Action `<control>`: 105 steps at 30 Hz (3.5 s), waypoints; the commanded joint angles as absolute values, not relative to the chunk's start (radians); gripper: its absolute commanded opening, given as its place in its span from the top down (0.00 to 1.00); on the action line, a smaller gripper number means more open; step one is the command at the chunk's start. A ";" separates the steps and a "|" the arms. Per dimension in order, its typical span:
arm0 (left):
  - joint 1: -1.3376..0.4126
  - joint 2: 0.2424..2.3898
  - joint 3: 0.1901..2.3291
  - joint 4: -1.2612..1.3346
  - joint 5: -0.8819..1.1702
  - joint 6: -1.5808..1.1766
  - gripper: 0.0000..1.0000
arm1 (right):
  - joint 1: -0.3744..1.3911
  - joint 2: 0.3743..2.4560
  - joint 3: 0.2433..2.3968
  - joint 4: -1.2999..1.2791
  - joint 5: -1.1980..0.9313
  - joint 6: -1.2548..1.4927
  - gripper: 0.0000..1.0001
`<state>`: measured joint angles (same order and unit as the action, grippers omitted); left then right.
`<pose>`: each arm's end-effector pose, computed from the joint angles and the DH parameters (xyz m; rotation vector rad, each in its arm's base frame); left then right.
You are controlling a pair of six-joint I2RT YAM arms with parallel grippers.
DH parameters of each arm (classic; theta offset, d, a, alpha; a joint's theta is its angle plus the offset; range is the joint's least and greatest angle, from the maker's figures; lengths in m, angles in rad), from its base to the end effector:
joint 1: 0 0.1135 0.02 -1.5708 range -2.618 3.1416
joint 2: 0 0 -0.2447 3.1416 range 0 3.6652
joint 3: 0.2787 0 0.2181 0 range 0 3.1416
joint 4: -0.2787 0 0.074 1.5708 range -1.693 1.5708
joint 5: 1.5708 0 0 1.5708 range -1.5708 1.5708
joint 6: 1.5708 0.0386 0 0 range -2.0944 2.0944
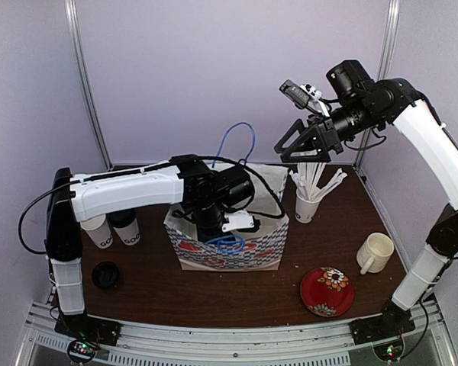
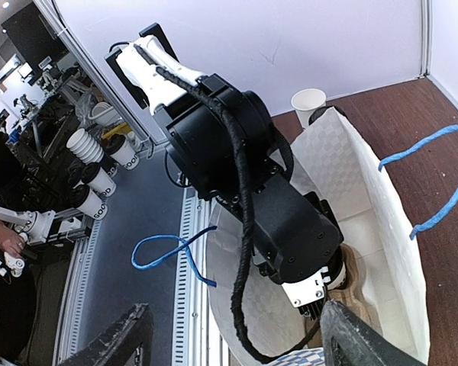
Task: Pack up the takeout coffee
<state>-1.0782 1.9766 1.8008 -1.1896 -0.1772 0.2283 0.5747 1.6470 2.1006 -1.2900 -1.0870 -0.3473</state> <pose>0.1745 -0.3108 0.2511 1.7294 2.3030 0.1107 0.2017 0.1713 0.4351 -1.4198 1.7226 1.4002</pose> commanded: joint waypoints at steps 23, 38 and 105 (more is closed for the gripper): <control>-0.954 2.161 1.916 -1.182 0.015 0.273 0.51 | 0.541 1.653 2.073 -1.284 -1.154 -0.330 0.22; -0.880 2.179 2.026 -1.270 0.132 0.250 0.38 | 0.541 1.622 2.034 -1.246 -1.164 -0.303 0.22; -0.424 1.484 1.688 -1.443 -0.206 -0.229 0.02 | 0.540 1.619 2.085 -1.360 -1.004 -0.466 0.15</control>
